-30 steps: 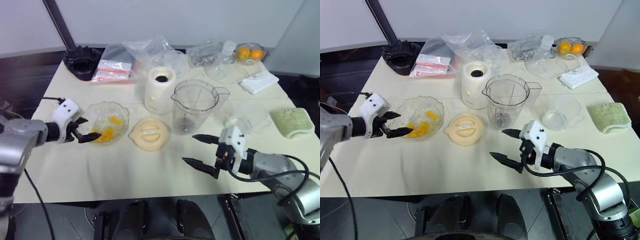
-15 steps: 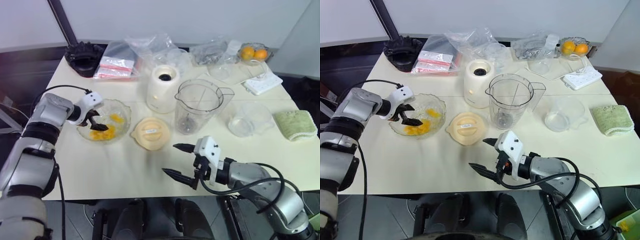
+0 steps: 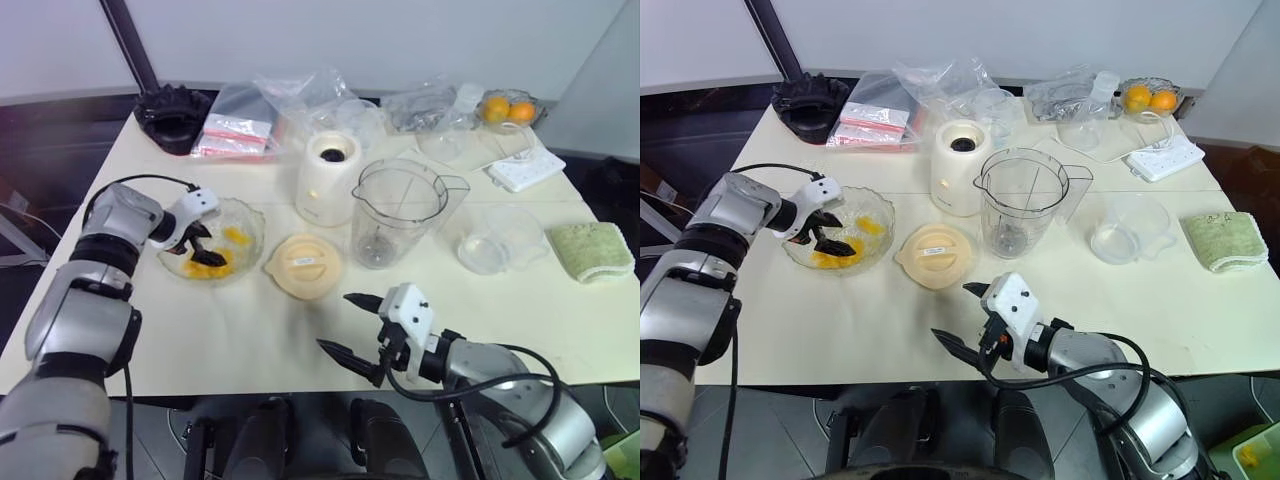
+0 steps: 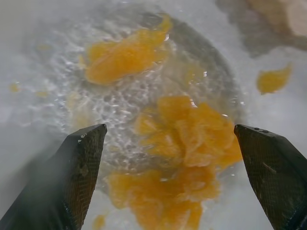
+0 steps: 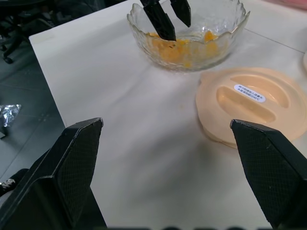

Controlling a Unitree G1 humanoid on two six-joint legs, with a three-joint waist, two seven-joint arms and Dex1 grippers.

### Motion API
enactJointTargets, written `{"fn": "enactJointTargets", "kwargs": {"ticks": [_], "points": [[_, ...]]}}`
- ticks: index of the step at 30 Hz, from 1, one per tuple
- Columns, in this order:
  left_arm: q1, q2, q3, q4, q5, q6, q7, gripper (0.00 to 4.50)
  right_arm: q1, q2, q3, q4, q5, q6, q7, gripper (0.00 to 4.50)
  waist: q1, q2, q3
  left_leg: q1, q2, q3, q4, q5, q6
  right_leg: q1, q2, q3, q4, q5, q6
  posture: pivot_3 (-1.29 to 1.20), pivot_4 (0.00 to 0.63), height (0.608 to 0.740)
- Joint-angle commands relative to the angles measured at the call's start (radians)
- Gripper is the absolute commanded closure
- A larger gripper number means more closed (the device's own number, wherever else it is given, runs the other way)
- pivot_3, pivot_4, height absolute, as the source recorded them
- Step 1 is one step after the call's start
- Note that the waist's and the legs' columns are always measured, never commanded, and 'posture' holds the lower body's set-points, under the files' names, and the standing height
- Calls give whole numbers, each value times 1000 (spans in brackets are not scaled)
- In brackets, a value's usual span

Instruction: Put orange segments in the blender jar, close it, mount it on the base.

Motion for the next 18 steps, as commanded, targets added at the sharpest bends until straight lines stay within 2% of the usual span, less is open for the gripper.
{"fn": "enactJointTargets", "kwargs": {"ticks": [1,6,7,9,13,16,18], "points": [[28,16,-1,-31,31,-10,3,49,2,2,-2,-13,-13,-37,7,0,-2,0,0,0,0,0,0,0,0,0,0,0,0,0,0,0,150,740],[57,3,11,-50,40,8,10,49,-4,17,10,-5,-29,-47,1,0,1,0,0,0,0,0,1,0,0,0,0,0,1,0,0,0,150,740],[61,0,11,-52,43,9,12,288,-6,19,13,-5,-32,-46,0,0,2,0,0,0,0,-1,1,0,0,1,0,0,1,0,0,0,150,740],[67,-3,11,-53,47,8,16,855,-11,24,15,-6,-35,-42,-2,0,1,0,0,0,0,-1,2,0,0,1,0,0,1,0,0,0,150,740],[72,-15,11,-46,52,1,29,2819,-17,28,8,-9,-37,-36,-1,0,1,0,0,0,0,-1,2,0,0,1,0,0,1,0,0,0,150,740],[72,-24,14,-34,54,-7,45,4473,-21,30,8,-7,-38,-33,-3,0,1,0,0,0,0,-1,2,0,1,1,0,0,2,0,0,0,150,740],[73,-25,24,-30,52,-16,68,4473,-17,32,11,-8,-41,-35,-6,0,1,0,0,1,0,-1,2,0,1,2,0,0,2,0,0,0,150,740]]}}
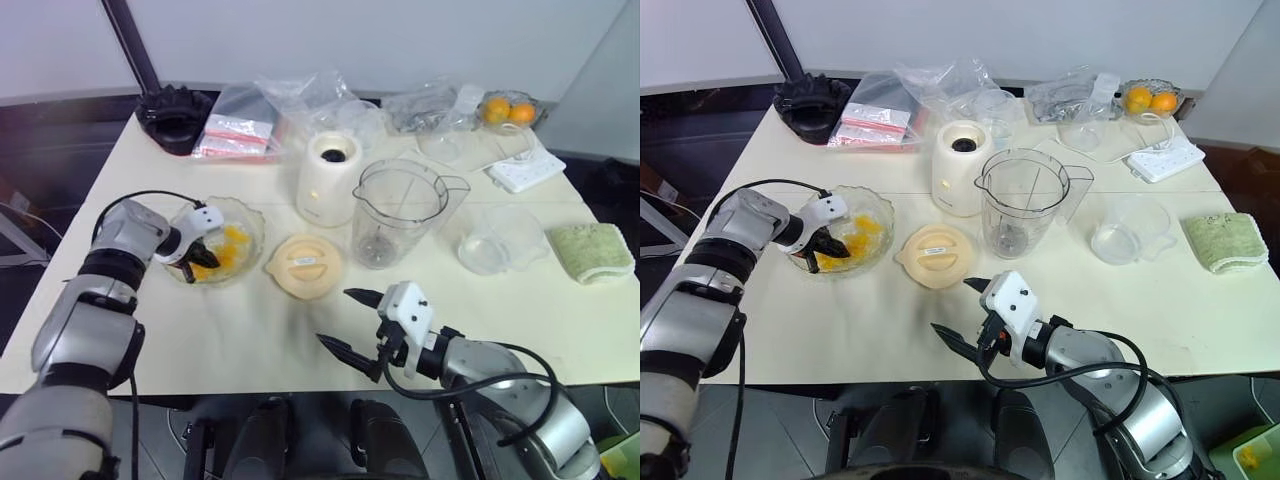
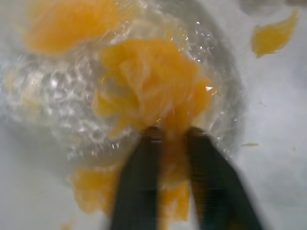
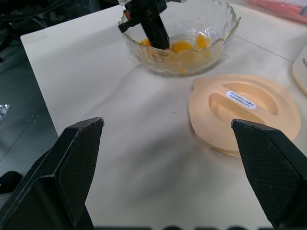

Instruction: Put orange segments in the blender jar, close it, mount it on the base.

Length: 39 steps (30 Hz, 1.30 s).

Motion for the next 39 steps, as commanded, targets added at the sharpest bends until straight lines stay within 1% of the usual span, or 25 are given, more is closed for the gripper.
{"fn": "enactJointTargets", "kwargs": {"ticks": [1,3,8,12,16,22,31,34,39], "points": [[5,-1,27,6,3,-20,41,4473,-2,13,2,-20,0,-11,-6,0,1,0,0,0,0,0,0,0,0,0,0,0,0,0,0,0,150,740],[0,2,47,12,-6,-27,60,4473,0,16,7,-18,-4,-14,-9,0,1,0,0,1,0,0,0,0,0,1,0,0,0,0,0,0,150,740],[-42,30,163,4,-93,-54,54,4473,2,29,25,11,-25,-43,-6,0,0,0,0,1,0,-1,0,0,0,1,0,-1,0,0,0,0,150,740],[-67,56,258,-20,-179,-78,-9,4473,-13,50,46,39,-42,-63,-2,0,0,0,0,1,0,-1,0,0,0,1,0,-1,0,0,0,0,150,740],[-85,102,317,-72,-246,3,-85,4473,-31,64,59,68,-52,-82,13,0,-4,0,0,1,0,-1,1,0,0,1,0,-1,0,0,1,0,150,740],[-46,144,330,-121,-270,45,-118,4473,-57,69,56,96,-56,-95,29,0,-8,0,0,2,0,0,1,0,0,1,0,-1,3,0,1,0,150,740],[-27,142,347,-180,-299,109,-115,4473,-60,61,34,90,-50,-88,38,0,-5,0,0,2,-1,-1,1,0,0,1,0,-1,6,0,1,0,150,740],[-36,148,345,-201,-308,120,-126,4473,-50,58,-19,72,-15,-76,39,0,-5,0,0,3,-1,-1,1,0,0,1,0,-1,6,0,1,0,150,740],[-67,158,338,-247,-322,139,-172,4473,-43,45,-154,12,76,-27,26,0,-4,0,0,3,-1,-1,1,0,0,1,0,-1,7,0,1,0,150,740]]}}
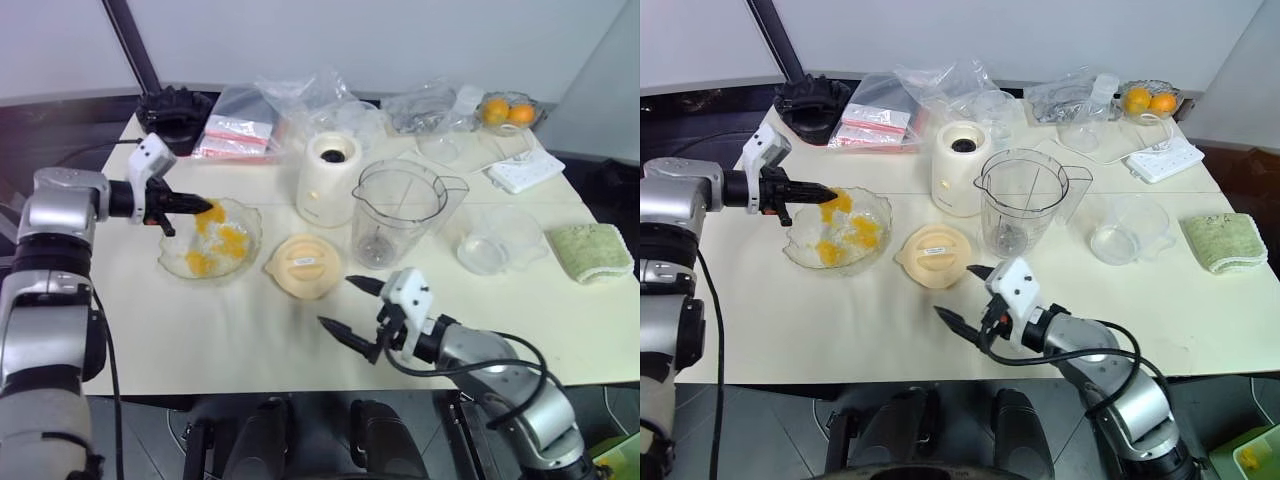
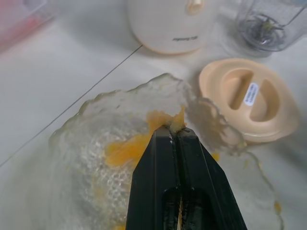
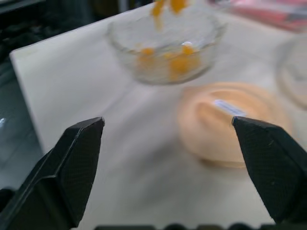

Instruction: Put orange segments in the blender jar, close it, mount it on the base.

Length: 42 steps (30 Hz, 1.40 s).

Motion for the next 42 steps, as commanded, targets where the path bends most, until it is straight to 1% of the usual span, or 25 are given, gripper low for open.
{"fn": "enactJointTargets", "kwargs": {"ticks": [1,3,6,8,11,13,15,17,19,21,25,29,34,35,37,39,42], "points": [[-71,26,12,-59,-26,7,-44,4473,-3,-16,-109,-83,78,27,-7,0,1,0,0,0,0,0,0,0,0,0,0,0,0,0,0,0,150,740],[-98,25,6,-66,-23,-8,-63,4473,-2,-27,-152,-97,106,46,-11,0,4,0,0,0,0,0,0,0,0,0,0,0,0,0,0,0,150,740],[-229,-3,-11,-53,-22,-34,-111,4473,19,-76,-297,-107,169,80,-7,0,8,0,0,0,0,0,1,0,0,0,0,0,0,0,0,0,150,740],[-302,-33,-18,-28,-24,-36,-126,4473,29,-102,-364,-98,184,88,-13,0,9,-1,0,-1,-1,0,2,0,0,0,0,0,0,0,0,0,150,740],[-424,-110,-19,48,-27,-64,-136,4473,49,-116,-478,-86,221,88,-25,0,5,-1,0,-1,-1,0,2,0,0,1,0,0,0,0,0,0,150,740],[-492,-168,-10,115,-25,-110,-119,4473,56,-121,-531,-80,235,85,-32,0,5,-1,0,-1,-1,0,2,0,0,1,0,0,0,-1,1,0,150,740],[-571,-266,-1,216,-18,-179,-68,4473,64,-129,-576,-68,232,76,-40,0,5,-1,0,0,-1,0,2,0,1,1,0,0,1,-1,1,0,150,740],[-625,-352,3,301,-8,-235,-8,4473,64,-137,-585,-57,210,66,-52,0,5,-1,0,0,-1,0,2,0,1,1,0,0,1,-1,2,0,150,740],[-646,-430,-6,358,12,-300,49,4473,65,-134,-588,-51,185,49,-76,0,5,-1,0,-1,-1,1,2,0,1,1,0,0,1,-1,2,0,150,740],[-647,-503,-15,396,34,-368,105,4473,67,-125,-587,-55,162,34,-104,0,3,-1,0,0,-1,1,2,-1,1,1,0,0,1,-1,3,0,150,740],[-633,-625,-28,450,73,-436,179,4473,85,-91,-575,-103,155,34,-164,0,3,-1,0,0,-1,1,2,-1,2,1,0,1,2,-1,3,0,150,740],[-607,-691,-58,477,127,-474,208,4473,117,-69,-576,-146,147,36,-206,0,4,-1,0,0,-1,1,2,-1,2,0,0,1,2,-1,3,0,150,740],[-577,-731,-76,491,170,-496,241,4473,133,-63,-585,-153,118,28,-239,0,5,-1,0,0,-1,1,2,-1,2,0,0,1,2,-1,3,0,150,740],[-572,-735,-78,491,176,-499,243,4237,136,-60,-588,-151,115,26,-244,0,5,-1,0,0,-1,1,2,-1,2,0,0,1,2,-1,3,0,150,740],[-563,-739,-78,491,183,-508,242,3595,141,-57,-589,-146,110,20,-249,0,5,-1,0,0,-1,1,2,-1,2,0,0,1,2,-1,3,0,150,740],[-559,-741,-76,491,189,-510,259,2604,148,-56,-587,-140,104,14,-250,0,5,-1,0,0,-1,1,2,-1,2,0,0,1,2,-1,3,0,150,740],[-556,-741,-65,491,187,-514,283,981,161,-53,-585,-119,83,3,-251,0,5,-1,0,0,-1,1,2,-1,2,0,0,1,2,-1,3,0,150,740]]}}
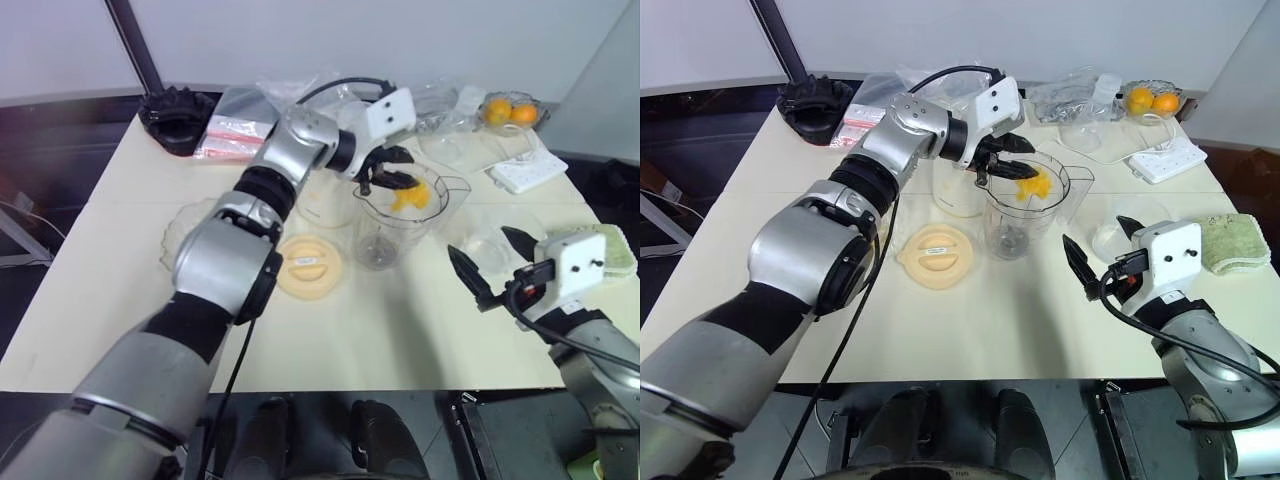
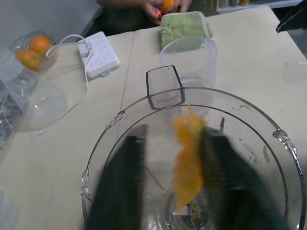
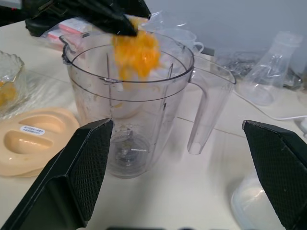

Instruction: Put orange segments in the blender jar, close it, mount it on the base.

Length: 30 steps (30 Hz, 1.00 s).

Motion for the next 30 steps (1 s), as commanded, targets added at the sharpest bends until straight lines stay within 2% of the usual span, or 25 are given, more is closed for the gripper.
{"fn": "enactJointTargets", "kwargs": {"ticks": [1,6,13,18,20,23,27,30], "points": [[-9,3,28,-19,-13,-18,27,509,10,2,-22,4,-29,-32,-7,0,0,0,0,0,0,0,0,0,0,0,0,0,0,0,0,0,150,740],[-27,22,88,-35,-62,17,26,509,18,14,-5,60,-79,-52,-18,0,0,0,0,0,0,0,0,0,0,0,0,0,0,0,0,0,150,740],[2,24,73,-64,-46,-4,13,509,0,25,-40,188,-119,-119,-5,0,1,0,0,0,0,0,0,0,0,0,0,0,0,0,0,0,150,740],[1,64,176,-115,-162,54,-34,509,5,50,-89,271,-192,-149,-79,0,0,0,0,0,0,0,0,0,0,0,0,0,0,0,0,0,150,740],[49,100,225,-223,-247,132,-110,509,2,75,-114,291,-199,-137,-118,0,-7,1,-1,1,0,0,0,0,0,0,0,0,0,0,0,0,150,740],[128,121,231,-391,-312,244,-147,509,0,88,-138,313,-206,-135,-135,0,-13,4,-2,3,0,1,-1,0,0,0,0,2,1,0,0,0,150,740],[393,183,172,-843,-397,467,-178,509,-26,94,-170,433,-241,-151,-184,0,-16,6,-2,4,0,2,-2,0,0,1,0,3,1,0,0,0,150,740],[566,228,150,-1128,-465,630,-131,509,-105,44,-137,633,-283,-230,-152,0,-26,6,-2,6,0,2,-2,0,0,3,0,5,2,0,0,0,150,740]]}}
